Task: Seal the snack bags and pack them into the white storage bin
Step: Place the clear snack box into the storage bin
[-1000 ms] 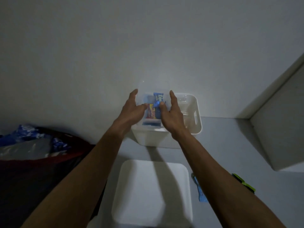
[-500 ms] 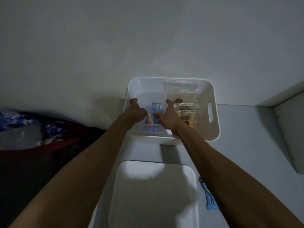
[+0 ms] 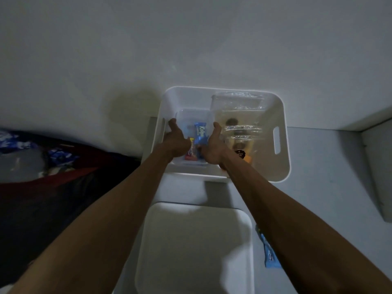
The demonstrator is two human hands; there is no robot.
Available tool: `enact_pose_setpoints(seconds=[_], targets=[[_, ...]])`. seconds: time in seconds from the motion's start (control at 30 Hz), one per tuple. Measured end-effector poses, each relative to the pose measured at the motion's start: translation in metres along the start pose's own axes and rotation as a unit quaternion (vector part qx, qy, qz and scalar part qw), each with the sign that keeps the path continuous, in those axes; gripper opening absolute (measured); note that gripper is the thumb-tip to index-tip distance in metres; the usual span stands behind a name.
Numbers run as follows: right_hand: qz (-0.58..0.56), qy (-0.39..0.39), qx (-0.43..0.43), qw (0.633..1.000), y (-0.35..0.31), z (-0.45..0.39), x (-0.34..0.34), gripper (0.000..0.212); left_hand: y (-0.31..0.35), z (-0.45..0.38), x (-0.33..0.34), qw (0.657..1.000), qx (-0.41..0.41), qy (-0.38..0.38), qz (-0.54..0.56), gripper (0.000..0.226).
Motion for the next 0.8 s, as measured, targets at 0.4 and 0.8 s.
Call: enact_pose_setpoints(seconds=[0.4, 0.8], targets=[[0.026, -0.013, -0.065, 0.997, 0.011, -0.003, -0.009, 0.105, 0.036, 0.070, -0.026, 0.983, 0.115, 0.104, -0.094, 0.067], [0.024, 0.174, -0.155, 0.972, -0.003, 0.237, -0.069, 0.065, 0.029, 0.238, -0.015, 0.952, 0.226, 0.204, 0.034, 0.059]])
Point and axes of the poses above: each hand's wrist, its own z-axis away from the middle knuckle, its own x-axis out of the palm, y = z × x, the point moved 6 cm from there along -z, towards the middle knuckle, and after that the axes turned 1 degree about z, right-handed, at the moved point
